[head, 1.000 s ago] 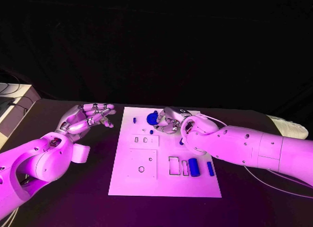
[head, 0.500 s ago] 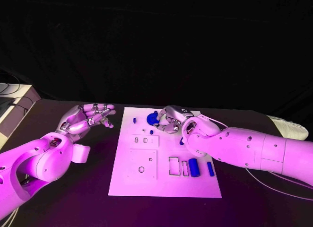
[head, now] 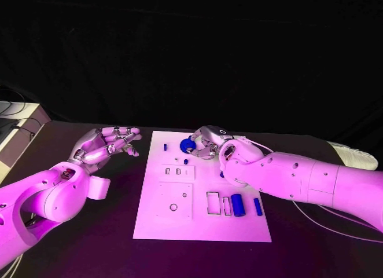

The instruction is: Assemble the parts on the task board

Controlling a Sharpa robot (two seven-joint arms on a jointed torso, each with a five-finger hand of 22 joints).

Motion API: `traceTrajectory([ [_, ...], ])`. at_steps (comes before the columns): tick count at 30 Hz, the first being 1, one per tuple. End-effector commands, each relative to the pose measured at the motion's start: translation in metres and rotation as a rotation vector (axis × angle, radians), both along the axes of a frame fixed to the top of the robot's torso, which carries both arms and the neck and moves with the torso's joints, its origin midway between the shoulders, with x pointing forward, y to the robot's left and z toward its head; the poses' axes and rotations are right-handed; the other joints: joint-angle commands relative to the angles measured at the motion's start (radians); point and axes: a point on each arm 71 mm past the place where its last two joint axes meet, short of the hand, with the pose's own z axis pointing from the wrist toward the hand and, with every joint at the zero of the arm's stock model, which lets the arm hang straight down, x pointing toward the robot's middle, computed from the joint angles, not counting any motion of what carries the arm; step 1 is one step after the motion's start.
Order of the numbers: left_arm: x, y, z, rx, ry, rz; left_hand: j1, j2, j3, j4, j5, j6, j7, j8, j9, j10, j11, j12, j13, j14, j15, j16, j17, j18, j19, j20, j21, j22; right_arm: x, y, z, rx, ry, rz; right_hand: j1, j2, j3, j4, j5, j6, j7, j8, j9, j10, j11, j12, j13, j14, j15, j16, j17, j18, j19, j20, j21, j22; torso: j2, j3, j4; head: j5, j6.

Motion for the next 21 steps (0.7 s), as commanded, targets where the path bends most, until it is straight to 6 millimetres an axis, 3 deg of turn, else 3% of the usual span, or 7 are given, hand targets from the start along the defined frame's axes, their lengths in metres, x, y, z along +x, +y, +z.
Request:
traceTrajectory([
  [1,-0.0005,-0.0017,0.0009,-0.003,-0.006,-0.015,-0.001,0.0,0.001,-0.004,-0.001,-0.005,0.002,-0.005,0.001,-0.005,0.0,-0.004,0.0,-0.008,0.0,0.005,0.001,0.012,-0.007,-0.001,0.004,0.001,0.0005,0.0014,-0.0047,-0.027,0.017,0.005,0.002,-0.011,-0.001,0.003,-0.005,-0.029,0.003,-0.009,-0.01,0.106,0.009,0.002,0.263,0.103,0.008,0.004,0.243,-0.007,0.105,0.006,0.005,0.263,0.001,-0.0006,-0.0021,0.002,-0.001],
  [12,0.0,-0.0021,0.0006,-0.002,-0.005,-0.015,-0.001,0.0,0.001,-0.004,-0.001,-0.005,0.002,-0.005,0.001,-0.005,0.0,-0.004,0.0,-0.008,0.0,0.005,0.001,0.012,-0.007,-0.001,0.004,0.001,0.0032,0.0056,-0.0075,-0.046,0.047,0.014,0.004,-0.011,-0.003,0.003,-0.005,-0.045,0.004,-0.014,-0.016,0.106,0.01,0.002,0.263,0.103,0.009,0.004,0.244,-0.007,0.105,0.008,0.005,0.263,0.0,0.0007,-0.0024,0.002,-0.002],
  [21,0.0007,-0.0006,-0.0002,0.012,-0.002,-0.001,0.0,0.004,0.004,-0.006,-0.001,-0.004,0.002,-0.005,0.002,-0.006,0.001,-0.003,0.0,-0.008,0.0,0.007,0.001,0.012,-0.01,0.0,0.009,0.004,0.0042,0.0065,-0.0116,-0.064,0.091,0.021,-0.005,-0.007,-0.008,0.007,-0.011,0.017,-0.009,-0.002,-0.002,0.106,0.001,0.002,0.263,0.103,0.003,0.004,0.243,-0.007,0.105,0.006,0.005,0.263,0.001,0.0012,-0.0037,0.003,-0.006],
])
